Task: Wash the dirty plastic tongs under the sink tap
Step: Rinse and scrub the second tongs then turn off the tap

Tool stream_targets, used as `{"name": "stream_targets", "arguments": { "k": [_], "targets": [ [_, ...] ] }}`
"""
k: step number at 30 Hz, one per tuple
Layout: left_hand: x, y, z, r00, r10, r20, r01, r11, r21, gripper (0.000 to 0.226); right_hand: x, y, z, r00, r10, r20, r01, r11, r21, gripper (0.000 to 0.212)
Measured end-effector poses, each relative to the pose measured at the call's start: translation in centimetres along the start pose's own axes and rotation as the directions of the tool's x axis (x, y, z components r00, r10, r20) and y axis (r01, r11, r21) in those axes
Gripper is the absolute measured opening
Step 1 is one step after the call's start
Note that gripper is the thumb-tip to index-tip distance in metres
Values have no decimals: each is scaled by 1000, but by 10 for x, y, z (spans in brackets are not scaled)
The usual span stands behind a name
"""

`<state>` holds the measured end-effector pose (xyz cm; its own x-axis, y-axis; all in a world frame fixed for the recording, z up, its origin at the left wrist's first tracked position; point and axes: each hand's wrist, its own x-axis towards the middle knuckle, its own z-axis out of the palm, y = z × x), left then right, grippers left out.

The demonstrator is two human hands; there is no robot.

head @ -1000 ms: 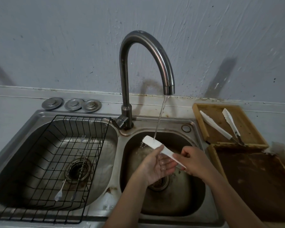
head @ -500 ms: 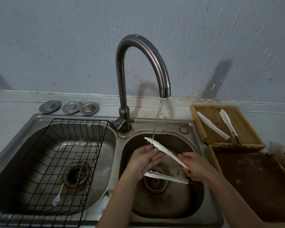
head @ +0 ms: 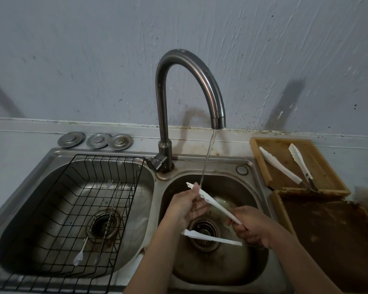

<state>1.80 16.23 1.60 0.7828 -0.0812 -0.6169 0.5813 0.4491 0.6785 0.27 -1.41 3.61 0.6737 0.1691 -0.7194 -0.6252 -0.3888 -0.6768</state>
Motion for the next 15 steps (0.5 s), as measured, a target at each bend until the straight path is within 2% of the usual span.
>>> {"name": "stream_targets", "arguments": {
  "k": [3,6,9,10,12,15],
  "targets": [
    [1,0,6,1000,-13,-22,13,999,30,33,3,1,0,1000,11,9,-11,1000,15,34],
    [0,1,14,1000,-4,17,2,996,91,30,2,4,-3,1000,-12,-2,12,1000,-11,40],
    [-1,0,21,998,25,58,-29,997,75,28,3,6,-2,976,-158,-150,141,983,-119,42],
    [-3,0,22,997,38,69,-39,999,13,27,3,6,1,940,-247,-236,201,958,-204,40],
    [-2,3,23,996,79,51,-69,984,-161,24,4,8,9,821,-450,-351,308,867,-391,34],
    [3,5,21,993,115,-14,-111,908,-404,27,3,13,20,603,-706,-371,439,682,-585,20]
  ]
}}
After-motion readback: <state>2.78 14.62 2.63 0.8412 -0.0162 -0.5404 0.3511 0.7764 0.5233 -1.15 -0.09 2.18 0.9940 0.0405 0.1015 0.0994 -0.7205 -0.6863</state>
